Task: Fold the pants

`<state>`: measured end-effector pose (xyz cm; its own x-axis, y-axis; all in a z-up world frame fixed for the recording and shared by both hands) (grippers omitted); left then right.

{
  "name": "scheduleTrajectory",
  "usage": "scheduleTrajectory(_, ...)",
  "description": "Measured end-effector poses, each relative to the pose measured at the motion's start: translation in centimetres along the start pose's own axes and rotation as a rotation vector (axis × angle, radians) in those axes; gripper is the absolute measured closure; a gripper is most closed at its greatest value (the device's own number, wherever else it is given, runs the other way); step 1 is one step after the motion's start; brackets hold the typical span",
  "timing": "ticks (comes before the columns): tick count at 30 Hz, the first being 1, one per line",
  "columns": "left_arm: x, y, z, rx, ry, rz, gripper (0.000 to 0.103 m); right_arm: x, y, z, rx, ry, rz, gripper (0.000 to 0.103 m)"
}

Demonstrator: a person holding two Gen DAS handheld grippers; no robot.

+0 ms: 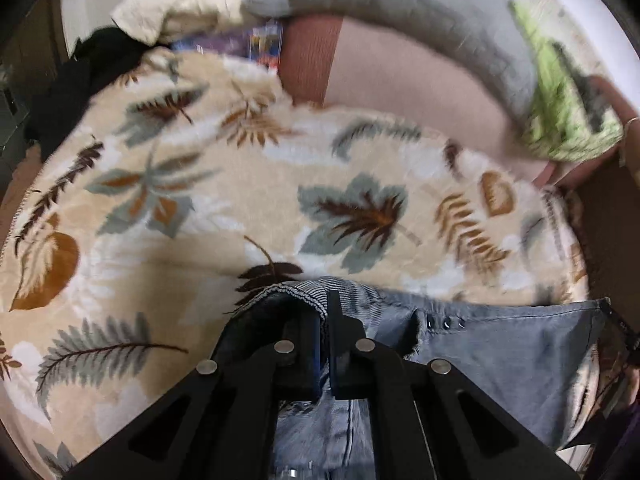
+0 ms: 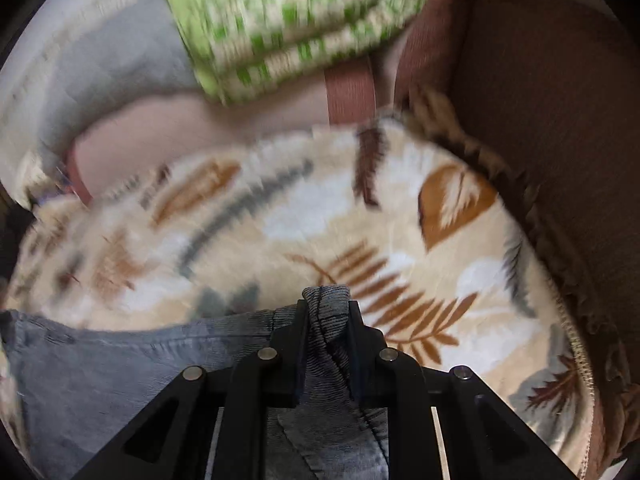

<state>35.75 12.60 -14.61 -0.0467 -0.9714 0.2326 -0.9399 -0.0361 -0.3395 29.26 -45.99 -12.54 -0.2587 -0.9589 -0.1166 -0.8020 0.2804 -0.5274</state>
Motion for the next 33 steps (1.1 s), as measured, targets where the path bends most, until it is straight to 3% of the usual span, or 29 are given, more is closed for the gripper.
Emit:
scheduleTrajectory(4,0.2,2.3,-4.8,0.084,0.032,0.029,0.101,0.4,0.5,-5.9,0.107,-0.054,0.024,0.085)
scheduleTrajectory(9,-0.3,10.1,-9.9,0.146,0.022,0.106,0.101,2.6,6.1,-9.8,0.099,-0.086,0.026,0.085)
scheduleTrajectory(12,-1.6,15.1,-9.9,0.112,0.017,0.105,0.1,4.6,11.2,-9.4,0.01,-0.104,0.031,0.085)
scheduleTrajectory(15,-4.0,20.7,-7.9,0.02,0.01,0.056,0.1,6.0,16.9,-8.4,-0.1,-0.165,0.034,0.084)
scheduleTrajectory(17,-5.4,23.2,-6.9,-0.034,0.016,0.013,0.1,6.4,21.2,-7.4,-0.227,-0.204,0.022,0.08)
scheduleTrajectory(20,-7.2,26.0,-6.5,-0.09,-0.002,-0.041,0.099,7.4,24.9,-7.3,-0.317,-0.171,-0.006,0.065)
scheduleTrajectory(23,-8.5,26.6,-8.6,-0.045,-0.107,-0.043,0.099,9.2,25.1,-9.3,-0.266,-0.188,0.02,0.046)
scheduleTrajectory(26,-8.1,25.7,-11.4,0.03,-0.142,-0.038,0.099,10.5,22.9,-10.8,-0.177,-0.211,0.091,0.045)
scheduleTrajectory(29,-4.6,24.5,-12.4,0.075,-0.1,0.04,0.099,9.5,20.4,-9.9,-0.156,-0.219,0.11,0.045)
scheduleTrajectory(33,0.6,23.5,-9.6,0.039,-0.033,0.102,0.099,7.2,17.7,-4.4,-0.213,-0.157,0.104,0.045)
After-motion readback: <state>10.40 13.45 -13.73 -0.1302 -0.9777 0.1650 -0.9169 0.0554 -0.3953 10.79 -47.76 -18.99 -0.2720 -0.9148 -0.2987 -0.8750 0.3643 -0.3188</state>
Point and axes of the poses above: each gripper's, at about its wrist camera, not at the fingertips, and z roughly the way its jaws point, x to its right, y to its underside, the point moved 7 cm from there along z, roughly the way its jaws point, and after that the axes turned 9 degrees about -x, right-handed, at the moved point
